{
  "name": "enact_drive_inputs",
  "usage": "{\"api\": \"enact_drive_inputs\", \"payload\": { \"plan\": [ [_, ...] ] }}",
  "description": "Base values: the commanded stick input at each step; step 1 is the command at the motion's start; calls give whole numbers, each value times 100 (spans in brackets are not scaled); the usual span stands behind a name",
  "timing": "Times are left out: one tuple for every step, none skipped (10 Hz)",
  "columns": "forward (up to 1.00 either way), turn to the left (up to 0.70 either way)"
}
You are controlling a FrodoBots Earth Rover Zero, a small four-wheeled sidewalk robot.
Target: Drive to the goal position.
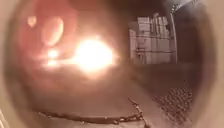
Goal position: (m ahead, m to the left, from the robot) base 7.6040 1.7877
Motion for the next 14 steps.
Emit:
{"api": "enact_drive_inputs", "payload": {
  "plan": [
    [0,0],
    [0,0],
    [16,0],
    [62,0],
    [70,0],
    [70,0],
    [70,0],
    [70,0],
    [70,0],
    [70,0],
    [70,0],
    [70,0],
    [27,0],
    [0,0]
  ]
}}
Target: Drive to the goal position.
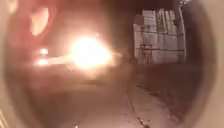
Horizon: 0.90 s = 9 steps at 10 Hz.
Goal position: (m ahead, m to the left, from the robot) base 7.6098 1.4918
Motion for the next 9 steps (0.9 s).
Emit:
{"api": "enact_drive_inputs", "payload": {
  "plan": [
    [0,0],
    [0,0],
    [0,0],
    [0,0],
    [0,0],
    [-22,0],
    [-70,0],
    [-70,0],
    [-70,0]
  ]
}}
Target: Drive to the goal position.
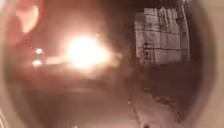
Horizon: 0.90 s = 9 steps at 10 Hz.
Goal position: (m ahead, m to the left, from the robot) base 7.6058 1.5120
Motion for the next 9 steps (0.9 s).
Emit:
{"api": "enact_drive_inputs", "payload": {
  "plan": [
    [-70,0],
    [-70,0],
    [-70,0],
    [-70,0],
    [-70,0],
    [-70,0],
    [-70,0],
    [-70,0],
    [-70,0]
  ]
}}
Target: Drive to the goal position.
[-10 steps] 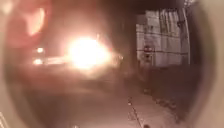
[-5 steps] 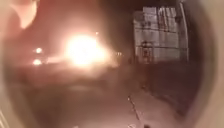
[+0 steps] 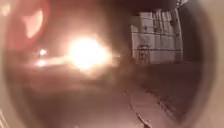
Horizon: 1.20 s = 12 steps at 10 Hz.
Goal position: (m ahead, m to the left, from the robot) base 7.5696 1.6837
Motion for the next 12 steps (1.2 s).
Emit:
{"api": "enact_drive_inputs", "payload": {
  "plan": [
    [-70,0],
    [-70,0],
    [-70,0],
    [-70,0],
    [-70,0],
    [-70,0],
    [-70,0],
    [-70,0],
    [-70,0],
    [-70,0],
    [-70,0],
    [-70,0]
  ]
}}
